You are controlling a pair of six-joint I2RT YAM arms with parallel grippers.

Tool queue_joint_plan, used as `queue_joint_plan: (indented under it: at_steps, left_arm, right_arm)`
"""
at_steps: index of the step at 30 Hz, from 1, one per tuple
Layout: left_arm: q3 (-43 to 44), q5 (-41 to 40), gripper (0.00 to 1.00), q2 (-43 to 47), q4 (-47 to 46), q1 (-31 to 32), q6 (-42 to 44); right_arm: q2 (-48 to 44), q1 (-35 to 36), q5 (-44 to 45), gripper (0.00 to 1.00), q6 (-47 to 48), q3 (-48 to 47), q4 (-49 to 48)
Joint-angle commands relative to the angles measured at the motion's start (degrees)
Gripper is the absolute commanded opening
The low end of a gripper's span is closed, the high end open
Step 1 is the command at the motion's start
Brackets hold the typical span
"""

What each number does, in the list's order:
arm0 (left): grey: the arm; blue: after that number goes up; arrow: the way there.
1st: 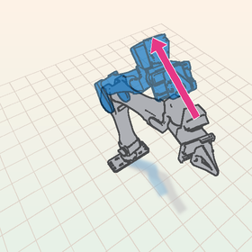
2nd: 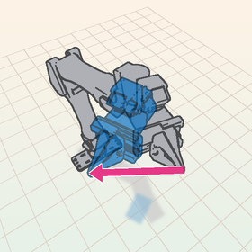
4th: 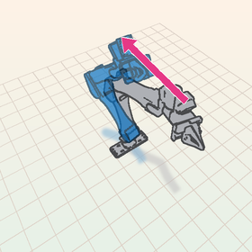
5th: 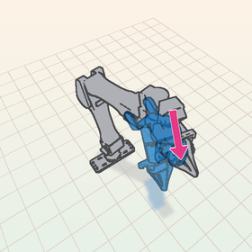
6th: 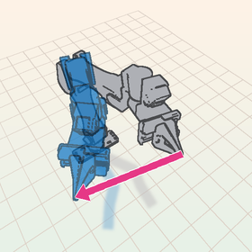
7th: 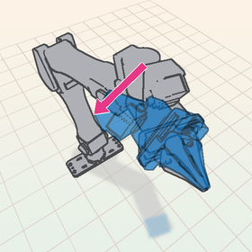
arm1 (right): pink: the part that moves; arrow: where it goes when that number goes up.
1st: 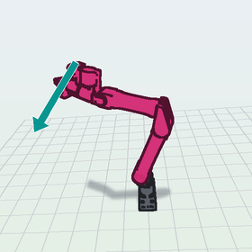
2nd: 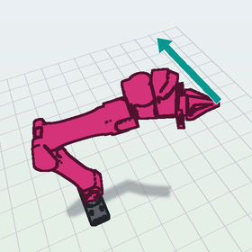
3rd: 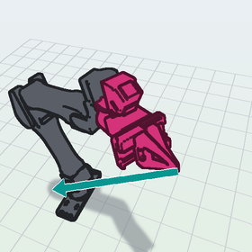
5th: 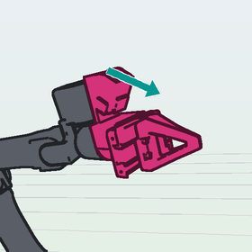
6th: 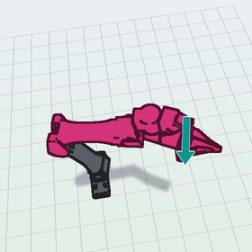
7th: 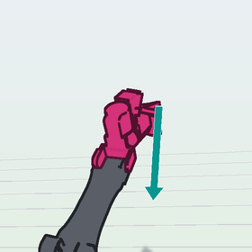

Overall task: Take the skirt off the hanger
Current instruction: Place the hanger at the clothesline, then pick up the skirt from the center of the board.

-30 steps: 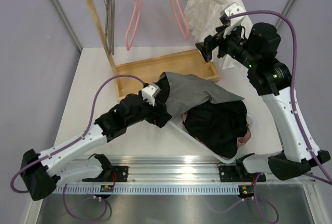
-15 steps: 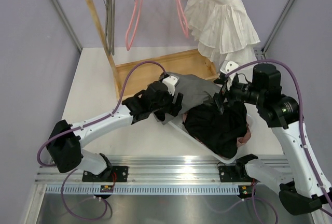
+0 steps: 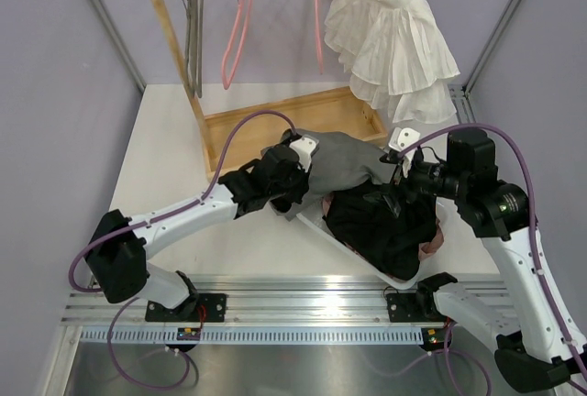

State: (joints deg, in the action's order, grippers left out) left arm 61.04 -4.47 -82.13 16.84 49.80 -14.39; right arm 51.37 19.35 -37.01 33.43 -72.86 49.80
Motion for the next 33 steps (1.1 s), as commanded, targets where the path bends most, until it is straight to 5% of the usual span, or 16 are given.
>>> queue_joint_plan:
  at_steps: [1, 6, 15, 23, 33]
  left_arm:
    - [3.0, 1.1, 0.06, 0.3, -1.2, -0.1, 0.3]
    - [6.9, 1.3, 0.00, 4.0, -0.7, -0.1, 0.4]
    - [27.5, 7.4, 0.00, 7.0, -2.2, 0.1, -1.3]
    - [42.7, 16.5, 0.00, 3.5, -9.2, 1.3, -4.9]
    - [58.0, 21.3, 0.00, -7.7, -16.6, 1.8, -11.0]
  right_arm:
    - [-1.4, -0.8, 0.1, 0.99, 0.5, 0.8, -0.9]
    - [-3.1, -1.7, 2.3, 0.99, -1.5, 3.2, -2.3]
    - [-2.9, -10.2, 14.4, 0.99, -13.4, 4.2, -10.8]
    - [-2.2, -25.1, 2.8, 1.00, -20.2, 3.3, -15.3]
    - [-5.4, -29.5, 9.0, 0.99, -29.4, 2.8, -19.7]
